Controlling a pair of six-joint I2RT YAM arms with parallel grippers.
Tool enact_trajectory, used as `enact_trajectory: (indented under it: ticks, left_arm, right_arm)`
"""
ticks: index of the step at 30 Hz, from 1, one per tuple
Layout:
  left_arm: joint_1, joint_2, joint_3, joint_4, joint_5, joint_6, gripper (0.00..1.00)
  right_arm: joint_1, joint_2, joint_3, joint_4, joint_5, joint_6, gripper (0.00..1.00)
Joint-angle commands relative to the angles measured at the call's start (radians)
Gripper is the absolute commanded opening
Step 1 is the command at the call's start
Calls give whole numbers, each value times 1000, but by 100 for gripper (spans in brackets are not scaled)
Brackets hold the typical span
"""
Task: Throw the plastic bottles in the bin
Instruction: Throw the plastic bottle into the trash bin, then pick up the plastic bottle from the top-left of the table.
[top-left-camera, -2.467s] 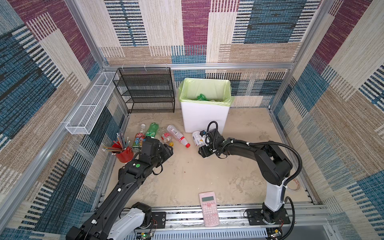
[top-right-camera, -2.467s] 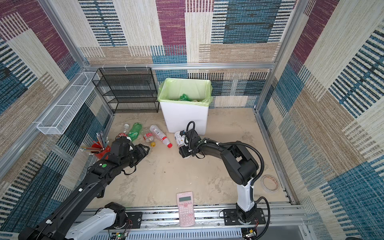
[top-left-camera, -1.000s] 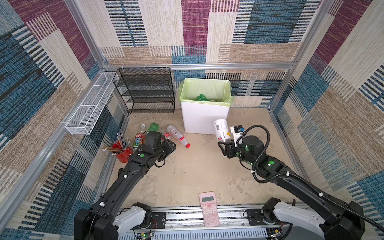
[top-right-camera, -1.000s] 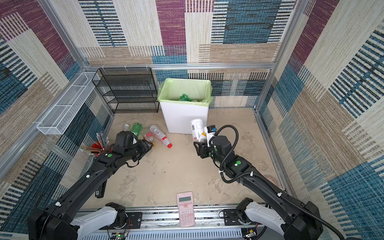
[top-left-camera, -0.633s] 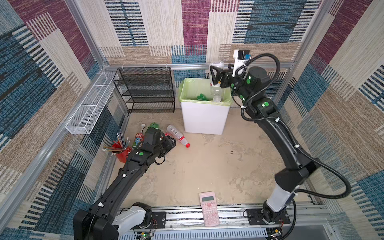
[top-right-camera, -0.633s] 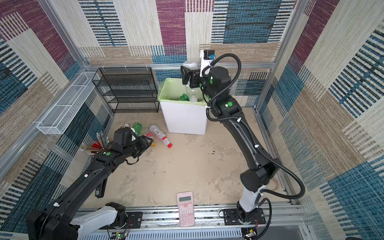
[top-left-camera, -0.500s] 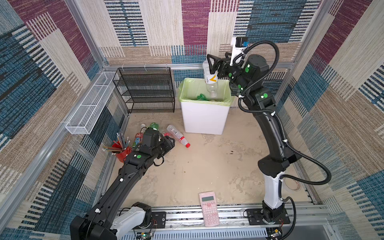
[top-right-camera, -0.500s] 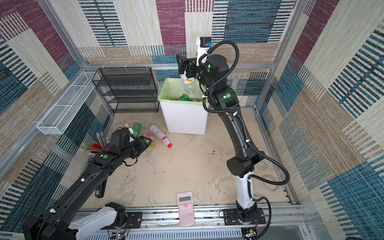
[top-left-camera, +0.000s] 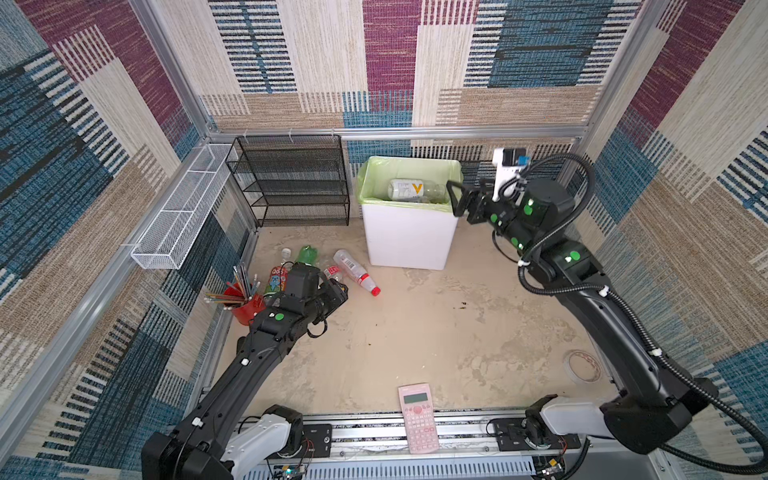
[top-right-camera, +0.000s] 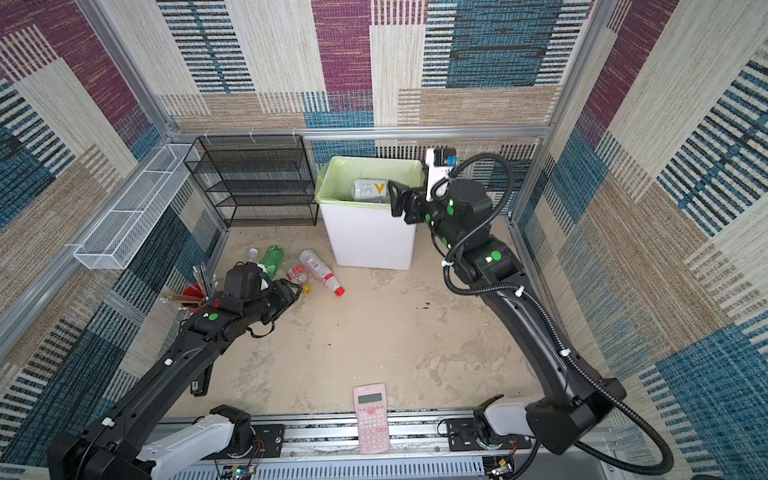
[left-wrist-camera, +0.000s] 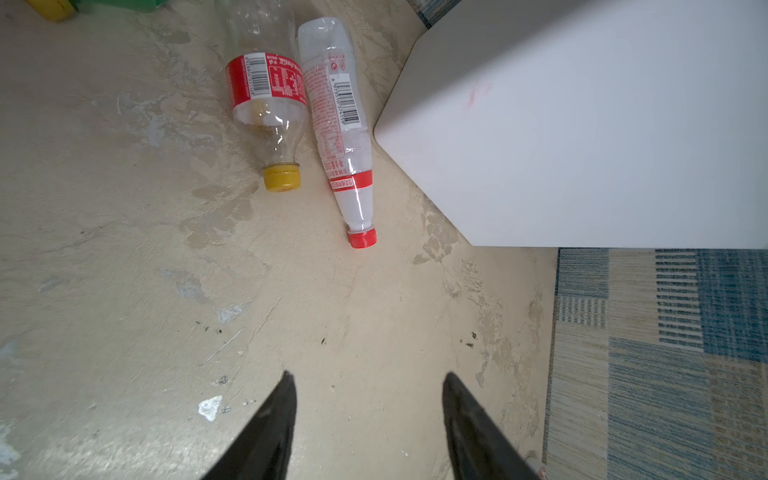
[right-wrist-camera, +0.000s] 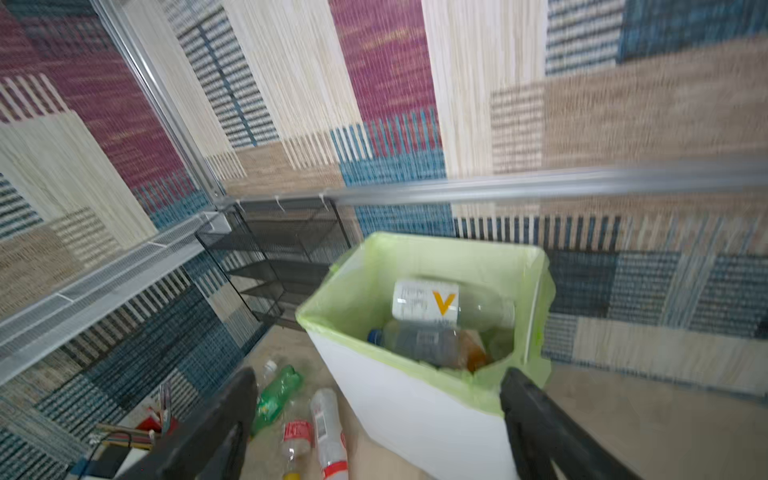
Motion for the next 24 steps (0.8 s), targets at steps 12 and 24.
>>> enact_trajectory:
  ticks: [12, 24]
  left_arm:
    - [50, 283, 260, -180, -109, -80, 58]
    - [197, 764, 753, -471, -11, 289, 72]
  right_arm:
    - [30, -204, -900, 158, -131, 380, 89]
    - [31, -162, -884, 186, -150, 323, 90]
